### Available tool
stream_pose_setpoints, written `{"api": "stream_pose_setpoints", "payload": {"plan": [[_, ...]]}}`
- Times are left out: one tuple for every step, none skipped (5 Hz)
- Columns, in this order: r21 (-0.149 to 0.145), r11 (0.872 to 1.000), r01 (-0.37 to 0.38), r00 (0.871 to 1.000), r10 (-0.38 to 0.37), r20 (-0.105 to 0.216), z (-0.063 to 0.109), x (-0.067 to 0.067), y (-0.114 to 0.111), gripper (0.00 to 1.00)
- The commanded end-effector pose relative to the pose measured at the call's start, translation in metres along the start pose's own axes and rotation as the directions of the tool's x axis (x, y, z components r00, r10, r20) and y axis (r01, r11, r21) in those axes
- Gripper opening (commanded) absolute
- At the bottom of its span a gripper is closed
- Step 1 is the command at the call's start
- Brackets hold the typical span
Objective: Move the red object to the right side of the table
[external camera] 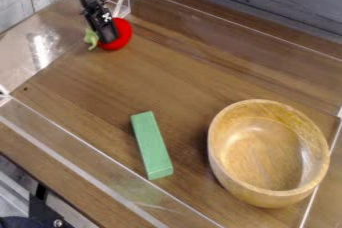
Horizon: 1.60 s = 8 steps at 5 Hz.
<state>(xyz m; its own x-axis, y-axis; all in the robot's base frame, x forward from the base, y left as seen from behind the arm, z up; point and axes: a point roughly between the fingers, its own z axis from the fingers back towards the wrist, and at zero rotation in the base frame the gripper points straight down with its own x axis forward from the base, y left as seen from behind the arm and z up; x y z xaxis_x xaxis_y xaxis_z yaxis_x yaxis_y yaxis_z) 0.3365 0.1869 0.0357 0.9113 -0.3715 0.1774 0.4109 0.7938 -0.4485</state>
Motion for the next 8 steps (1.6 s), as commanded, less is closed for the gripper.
{"api": "stream_pose_setpoints", "payload": {"plan": [[0.062, 0.997, -0.053, 0.997, 0.049, 0.065, 0.026, 0.009, -0.008, 0.0], [0.069, 0.988, -0.137, 0.986, 0.129, 0.104, 0.03, 0.008, -0.013, 0.0], [0.074, 0.973, -0.219, 0.968, 0.206, 0.143, 0.034, 0.007, -0.018, 0.0], [0.072, 0.966, -0.25, 0.959, 0.237, 0.156, 0.041, 0.012, -0.02, 0.0], [0.069, 0.957, -0.282, 0.948, 0.268, 0.171, 0.048, 0.017, -0.022, 0.0], [0.068, 0.959, -0.276, 0.951, 0.262, 0.164, 0.049, 0.012, -0.011, 0.0], [0.067, 0.962, -0.266, 0.954, 0.253, 0.158, 0.049, 0.012, -0.002, 0.0], [0.074, 0.937, -0.341, 0.926, 0.322, 0.197, 0.049, 0.02, -0.007, 0.0]]}}
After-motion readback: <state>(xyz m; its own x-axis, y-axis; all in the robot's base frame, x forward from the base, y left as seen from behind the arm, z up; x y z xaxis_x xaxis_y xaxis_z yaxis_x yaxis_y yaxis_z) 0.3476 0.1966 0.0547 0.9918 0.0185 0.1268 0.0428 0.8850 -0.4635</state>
